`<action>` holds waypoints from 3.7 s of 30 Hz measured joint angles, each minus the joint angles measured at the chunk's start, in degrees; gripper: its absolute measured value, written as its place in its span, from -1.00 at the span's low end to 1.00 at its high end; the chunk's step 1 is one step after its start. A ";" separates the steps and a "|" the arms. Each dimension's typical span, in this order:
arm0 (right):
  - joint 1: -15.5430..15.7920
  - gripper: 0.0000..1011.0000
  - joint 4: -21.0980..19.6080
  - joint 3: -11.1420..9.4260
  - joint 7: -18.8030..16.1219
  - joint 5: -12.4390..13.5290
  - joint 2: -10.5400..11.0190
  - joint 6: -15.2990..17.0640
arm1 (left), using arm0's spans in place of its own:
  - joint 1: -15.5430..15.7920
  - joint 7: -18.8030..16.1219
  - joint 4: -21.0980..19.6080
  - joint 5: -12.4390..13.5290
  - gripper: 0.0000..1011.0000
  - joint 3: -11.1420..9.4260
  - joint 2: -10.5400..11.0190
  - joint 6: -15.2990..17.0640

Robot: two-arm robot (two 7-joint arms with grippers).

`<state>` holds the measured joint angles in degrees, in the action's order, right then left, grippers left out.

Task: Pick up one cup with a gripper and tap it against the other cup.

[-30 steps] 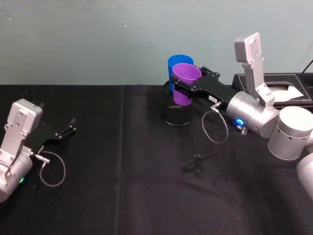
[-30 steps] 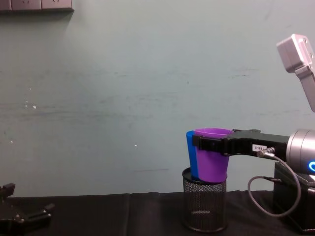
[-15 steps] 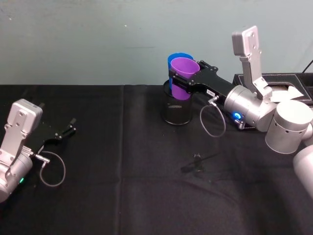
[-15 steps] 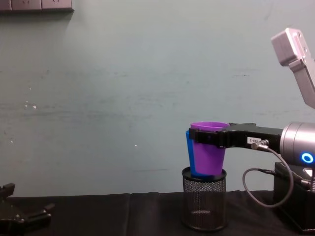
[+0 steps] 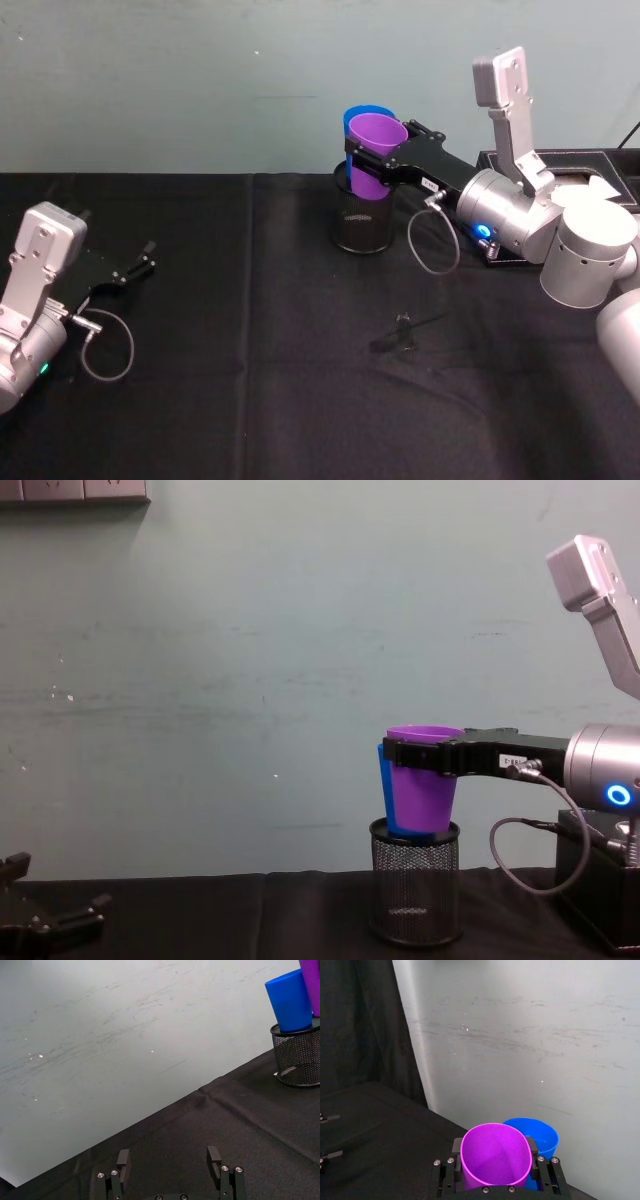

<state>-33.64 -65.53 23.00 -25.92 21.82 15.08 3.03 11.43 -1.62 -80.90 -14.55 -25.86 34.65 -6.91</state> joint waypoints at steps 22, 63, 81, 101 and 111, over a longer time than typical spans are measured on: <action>-0.22 0.45 0.23 -0.01 0.12 -0.01 -0.16 0.33 | 0.00 0.00 0.00 0.00 0.98 0.00 0.00 0.00; -0.15 0.45 0.16 -0.01 0.12 -0.01 -0.11 0.25 | 0.00 0.00 0.00 0.00 0.98 0.00 0.00 0.00; -0.15 0.45 0.16 -0.01 0.12 -0.01 -0.11 0.26 | 0.00 0.00 0.00 0.00 0.98 0.00 0.00 0.00; -0.15 0.45 0.16 -0.01 0.12 -0.01 -0.11 0.26 | 0.00 0.00 0.00 0.00 0.98 0.00 0.00 0.00; -0.15 0.45 0.16 -0.01 0.12 -0.01 -0.11 0.26 | 0.00 0.00 0.00 0.00 0.98 0.00 0.00 0.00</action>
<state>-33.80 -65.37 22.98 -25.80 21.81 14.97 3.29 11.44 -1.62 -80.90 -14.55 -25.86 34.65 -6.91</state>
